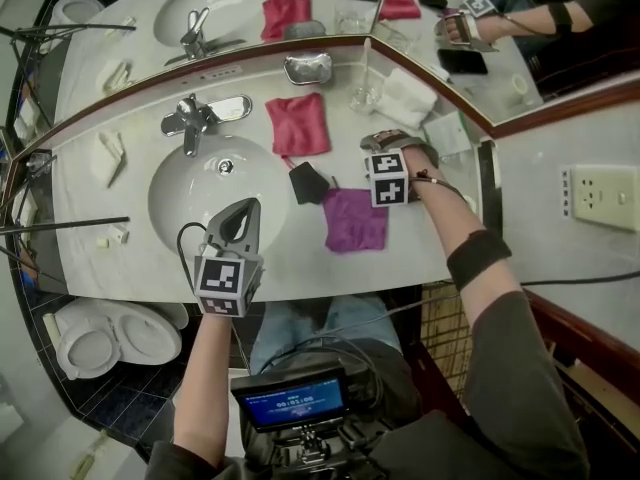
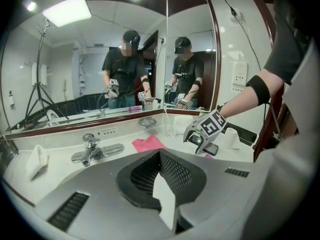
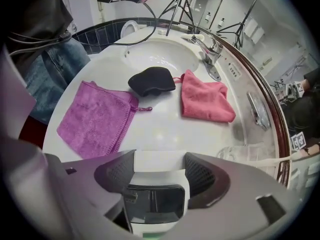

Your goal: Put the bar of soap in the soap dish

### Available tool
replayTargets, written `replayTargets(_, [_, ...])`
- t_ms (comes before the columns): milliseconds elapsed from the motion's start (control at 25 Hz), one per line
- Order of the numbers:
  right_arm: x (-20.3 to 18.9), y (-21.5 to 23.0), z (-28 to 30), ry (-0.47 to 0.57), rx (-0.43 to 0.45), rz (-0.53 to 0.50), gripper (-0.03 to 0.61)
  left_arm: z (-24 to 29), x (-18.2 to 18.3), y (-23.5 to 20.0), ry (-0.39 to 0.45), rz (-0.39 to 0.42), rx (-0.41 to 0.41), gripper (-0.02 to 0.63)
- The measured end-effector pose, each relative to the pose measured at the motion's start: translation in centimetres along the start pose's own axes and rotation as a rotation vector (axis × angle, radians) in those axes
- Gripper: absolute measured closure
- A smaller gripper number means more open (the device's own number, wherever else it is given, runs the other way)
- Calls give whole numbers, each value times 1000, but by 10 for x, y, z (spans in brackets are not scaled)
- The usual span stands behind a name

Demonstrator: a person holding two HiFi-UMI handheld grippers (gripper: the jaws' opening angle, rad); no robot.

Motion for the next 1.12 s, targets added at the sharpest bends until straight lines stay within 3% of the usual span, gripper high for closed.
replayTargets(320, [2, 10, -13, 30, -46, 218, 256, -1, -1, -3, 5, -13, -10, 614])
replayTargets(520, [11, 25, -27, 94, -114, 428, 256, -1, 0, -8, 12, -25, -14, 614])
replayTargets(760, [31, 55, -41, 203, -157, 769, 256, 7, 6, -21, 31, -37, -14, 614])
replayTargets(1120, [50, 94, -48, 339, -256, 1033, 256, 25, 29, -57, 64, -22, 12, 614])
Point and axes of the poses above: the fingertips, and each gripper's own axes: z forward along the fingers, y to its right, x out of its top, the point moved 7 cm from there along -z, backward along the fingers, and after that the axes turned 13 degrees about -x, right-handed, at the moved point
